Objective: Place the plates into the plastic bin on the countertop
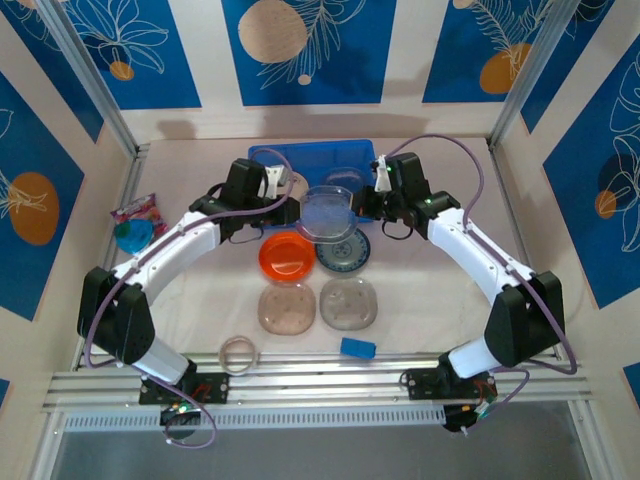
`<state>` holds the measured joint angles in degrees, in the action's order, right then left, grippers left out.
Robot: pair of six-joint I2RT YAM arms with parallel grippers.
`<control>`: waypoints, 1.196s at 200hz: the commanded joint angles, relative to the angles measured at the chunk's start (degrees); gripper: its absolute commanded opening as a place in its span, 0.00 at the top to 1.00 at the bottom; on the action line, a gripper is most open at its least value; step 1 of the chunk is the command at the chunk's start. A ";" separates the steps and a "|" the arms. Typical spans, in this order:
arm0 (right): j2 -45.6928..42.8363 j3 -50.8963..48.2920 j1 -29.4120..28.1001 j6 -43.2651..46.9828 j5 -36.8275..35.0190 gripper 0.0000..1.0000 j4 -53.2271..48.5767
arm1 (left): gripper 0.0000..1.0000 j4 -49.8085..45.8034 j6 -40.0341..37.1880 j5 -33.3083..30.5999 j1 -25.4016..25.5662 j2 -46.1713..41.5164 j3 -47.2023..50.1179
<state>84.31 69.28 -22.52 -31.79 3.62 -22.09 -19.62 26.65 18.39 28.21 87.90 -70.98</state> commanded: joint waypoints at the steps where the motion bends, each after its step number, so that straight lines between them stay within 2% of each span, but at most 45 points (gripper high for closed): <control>1: 1.12 2.72 0.88 -0.91 0.49 1.00 1.14 | 0.88 0.05 -0.02 -0.31 -1.29 0.62 0.86; 27: 2.40 3.64 0.97 -0.95 1.49 1.00 1.61 | 1.00 0.46 0.06 0.43 -1.43 2.27 -0.23; 48: 3.26 4.39 1.03 -1.17 1.15 1.00 1.37 | 1.00 0.75 0.13 0.43 -1.40 3.65 -1.36; 62: 3.96 5.09 1.38 -1.26 0.35 0.95 0.86 | 1.00 1.26 0.32 0.28 -1.49 4.67 -2.07; 99: 6.18 8.13 3.08 -2.04 0.30 0.57 0.12 | 1.00 1.88 2.42 -0.07 -1.92 8.45 -5.57; 107: 6.53 8.97 3.38 -2.18 0.05 0.50 -0.25 | 1.00 1.70 2.85 -0.37 -1.98 9.32 -6.79; 120: 6.78 10.23 3.96 -1.96 -0.73 0.45 -1.04 | 1.00 1.10 3.12 -1.28 -2.12 10.84 -8.94; 135: 6.38 11.24 4.88 -2.35 -2.62 0.44 -1.84 | 1.00 0.70 3.88 -2.28 -2.32 12.71 -11.77; 185: 5.55 11.39 9.19 -4.59 -2.21 0.45 -0.83 | 1.00 -0.58 6.50 -4.37 -3.22 22.67 -23.76; 239: 7.42 13.43 11.07 -4.13 -0.81 0.46 -1.77 | 1.00 -0.85 8.51 -2.77 -4.04 36.65 -38.62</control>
<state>90.70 80.40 -11.99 -35.53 1.78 -22.79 -19.38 33.74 14.92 25.06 119.70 -103.42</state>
